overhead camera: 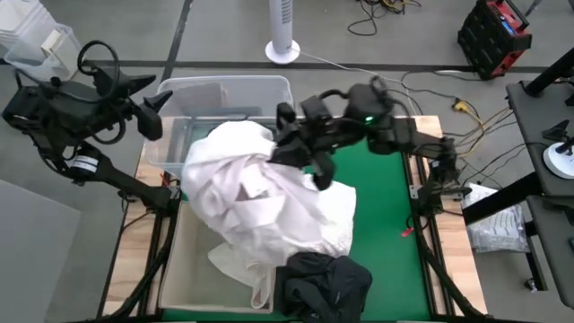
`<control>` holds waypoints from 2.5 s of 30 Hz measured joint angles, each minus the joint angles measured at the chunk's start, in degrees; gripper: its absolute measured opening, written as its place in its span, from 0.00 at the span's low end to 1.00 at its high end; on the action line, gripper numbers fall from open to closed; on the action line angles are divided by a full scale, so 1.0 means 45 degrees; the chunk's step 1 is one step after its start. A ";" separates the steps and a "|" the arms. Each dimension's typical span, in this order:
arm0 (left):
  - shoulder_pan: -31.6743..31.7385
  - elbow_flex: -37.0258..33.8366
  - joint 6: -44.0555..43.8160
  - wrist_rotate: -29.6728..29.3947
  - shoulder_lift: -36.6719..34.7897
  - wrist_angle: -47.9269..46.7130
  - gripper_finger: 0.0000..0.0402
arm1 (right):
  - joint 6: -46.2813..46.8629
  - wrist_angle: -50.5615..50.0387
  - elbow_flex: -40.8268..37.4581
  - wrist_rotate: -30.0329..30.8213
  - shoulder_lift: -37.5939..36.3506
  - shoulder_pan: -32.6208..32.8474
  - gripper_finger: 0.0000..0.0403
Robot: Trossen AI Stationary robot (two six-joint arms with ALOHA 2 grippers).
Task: Sort clothes
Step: Put the top white polo shirt into the brown bin
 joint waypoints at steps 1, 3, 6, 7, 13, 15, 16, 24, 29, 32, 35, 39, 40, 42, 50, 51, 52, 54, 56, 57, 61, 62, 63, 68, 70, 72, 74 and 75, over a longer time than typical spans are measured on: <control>0.0000 0.0000 -0.0044 -0.0004 -0.0059 -0.0038 0.56 | -0.0011 0.0051 0.0002 0.0193 0.0158 0.0040 0.06; 0.0000 0.0000 -0.0074 -0.0004 -0.0216 -0.0028 0.56 | -0.0112 0.0058 0.0003 0.0717 0.0444 0.0124 0.06; 0.0000 0.0000 -0.0059 -0.0009 -0.0430 -0.0019 0.56 | -0.0447 0.0085 0.0016 0.1824 0.0835 0.0276 0.06; 0.0000 0.0000 -0.0044 -0.0009 -0.0496 -0.0019 0.56 | -0.0698 0.0052 0.0016 0.2209 0.0984 0.0335 0.06; 0.0000 0.0000 -0.0147 0.0001 -0.0918 -0.0019 0.56 | -0.1253 -0.0287 0.0021 0.3066 0.1850 0.0638 0.06; 0.0000 0.0000 -0.0366 0.0001 -0.1030 -0.0019 0.56 | -0.1254 -0.0683 0.0021 0.3111 0.2172 0.0711 0.06; 0.0000 0.0000 -0.0532 0.0001 -0.1067 -0.0019 0.56 | -0.1243 -0.0861 0.0021 0.3114 0.2339 0.0743 0.06; 0.0000 0.0000 -0.0714 0.0016 -0.0928 -0.0014 0.56 | -0.0641 -0.1957 0.0021 0.3071 0.3730 0.1109 0.06; 0.0000 0.0000 -0.0552 0.0016 -0.0874 -0.0018 0.56 | -0.0472 -0.2331 0.0021 0.3073 0.4582 0.1157 0.06; 0.0000 0.0000 -0.0524 0.0020 -0.0879 -0.0014 0.56 | -0.0664 -0.2321 0.0026 0.3080 0.5005 0.1182 0.06; 0.0000 0.0000 -0.0524 0.0025 -0.0904 -0.0014 0.56 | -0.0844 -0.2343 0.0031 0.3065 0.5368 0.1216 0.06; 0.0000 0.0000 -0.0524 0.0122 -0.0971 -0.0014 0.56 | -0.1056 -0.2982 0.0031 0.3056 0.5696 0.1248 0.06; 0.0000 0.0000 -0.0524 0.0118 -0.0976 -0.0014 0.56 | -0.1182 -0.3149 0.0031 0.3061 0.5756 0.1250 0.06; 0.0000 0.0000 -0.0524 0.0138 -0.0976 -0.0014 0.56 | -0.1363 -0.3827 0.0031 0.3061 0.5784 0.1250 0.06; 0.0000 -0.0274 -0.0520 0.0172 -0.0980 -0.0007 0.56 | -0.2501 -0.6302 0.0054 0.2912 0.6011 0.1303 0.08; 0.0000 -0.0358 -0.0520 0.0214 -0.0971 -0.0007 0.56 | -0.2614 -0.6554 0.0050 0.2861 0.6012 0.1335 0.08; -0.0005 -0.0456 -0.0520 0.0259 -0.0976 -0.0012 0.56 | -0.2666 -0.6692 0.0046 0.2837 0.6025 0.1363 0.10; -0.0001 -0.0654 -0.0520 0.0268 -0.0981 -0.0010 0.56 | -0.2743 -0.6668 0.0046 0.2842 0.6084 0.1454 0.12; -0.0005 -0.0817 -0.0524 0.0268 -0.0981 -0.0014 0.56 | -0.2828 -0.6622 0.0041 0.2852 0.6089 0.1563 0.16; -0.0005 -0.0882 -0.0533 0.0268 -0.0976 -0.0014 0.56 | -0.2926 -0.6580 0.0041 0.2853 0.6089 0.1614 0.18; -0.0004 -0.1092 -0.0588 0.0268 -0.0982 -0.0018 0.56 | -0.3008 -0.6530 0.0041 0.2871 0.6026 0.1777 0.28; 0.0000 -0.1136 -0.0593 0.0268 -0.0993 -0.0009 0.56 | -0.2997 -0.6557 0.0036 0.2871 0.5984 0.1798 0.31; 0.0000 -0.1185 -0.0608 0.0271 -0.1015 -0.0017 0.56 | -0.2978 -0.6572 0.0036 0.2863 0.5955 0.1822 0.33; -0.0005 -0.1416 -0.0672 0.0429 -0.1126 -0.0011 0.56 | -0.2773 -0.6771 0.0167 0.2844 0.5742 0.1881 0.45; -0.0001 -0.1509 -0.0705 0.0458 -0.1163 -0.0010 0.56 | -0.2807 -0.6943 0.0167 0.2847 0.5592 0.1908 0.49; -0.0005 -0.1592 -0.0713 0.0526 -0.1209 -0.0014 0.56 | -0.2919 -0.7151 0.0167 0.2856 0.5364 0.1939 0.52; 0.0000 -0.1624 -0.0715 0.1004 -0.1227 -0.0009 0.56 | -0.2981 -0.7460 0.0169 0.2857 0.5113 0.1939 0.54; -0.0003 -0.1654 -0.0721 0.1330 -0.1229 -0.0014 0.56 | -0.2997 -0.7618 0.0167 0.2864 0.4992 0.1939 0.55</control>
